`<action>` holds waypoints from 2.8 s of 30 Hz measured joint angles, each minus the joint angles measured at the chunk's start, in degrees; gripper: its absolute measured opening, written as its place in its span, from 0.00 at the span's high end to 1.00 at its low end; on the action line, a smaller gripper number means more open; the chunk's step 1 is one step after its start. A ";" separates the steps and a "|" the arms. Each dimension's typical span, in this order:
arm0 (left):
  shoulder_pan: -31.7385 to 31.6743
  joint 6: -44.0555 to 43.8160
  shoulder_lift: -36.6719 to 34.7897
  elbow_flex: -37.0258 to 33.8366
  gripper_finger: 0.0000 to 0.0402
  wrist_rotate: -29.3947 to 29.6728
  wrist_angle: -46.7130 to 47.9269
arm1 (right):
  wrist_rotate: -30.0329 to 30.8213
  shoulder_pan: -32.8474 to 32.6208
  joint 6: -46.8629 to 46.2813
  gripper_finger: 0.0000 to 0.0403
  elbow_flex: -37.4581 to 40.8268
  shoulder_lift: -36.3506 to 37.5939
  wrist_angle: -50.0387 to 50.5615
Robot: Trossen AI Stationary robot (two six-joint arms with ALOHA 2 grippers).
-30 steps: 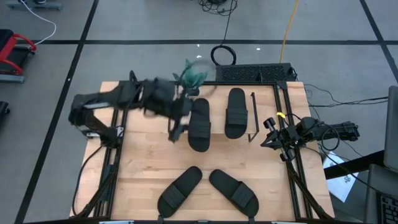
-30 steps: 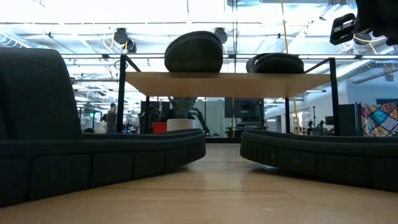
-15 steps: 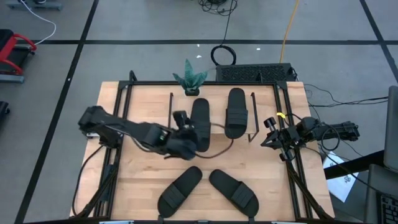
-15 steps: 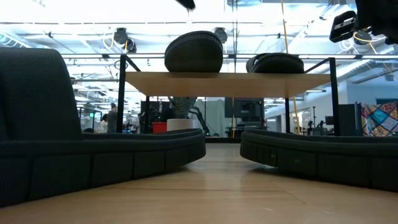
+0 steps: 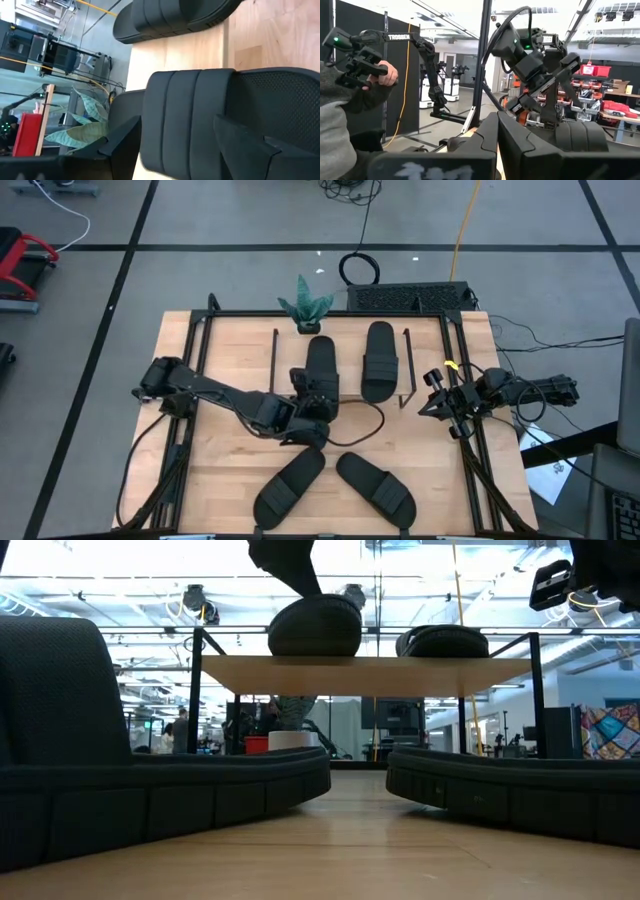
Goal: Pick and place slides into the shelf
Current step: Put the top black slide on the shelf
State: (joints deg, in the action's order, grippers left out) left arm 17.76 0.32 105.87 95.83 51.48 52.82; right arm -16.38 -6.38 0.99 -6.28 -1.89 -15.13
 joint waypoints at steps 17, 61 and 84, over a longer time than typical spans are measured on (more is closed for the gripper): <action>0.26 -0.47 1.68 -0.04 0.36 -5.60 0.88 | 0.15 -0.01 0.16 1.00 0.00 -0.74 -0.01; -1.11 6.66 4.79 0.02 0.99 14.26 -5.30 | -0.24 -0.01 -0.12 1.00 0.00 -0.79 -0.03; -2.82 15.51 10.96 0.00 1.00 18.41 -18.78 | -0.26 -0.01 -0.13 1.00 0.00 -0.81 -0.05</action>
State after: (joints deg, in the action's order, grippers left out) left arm 14.94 15.83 116.84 95.83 69.89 34.03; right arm -16.64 -6.39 0.86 -6.28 -2.70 -15.18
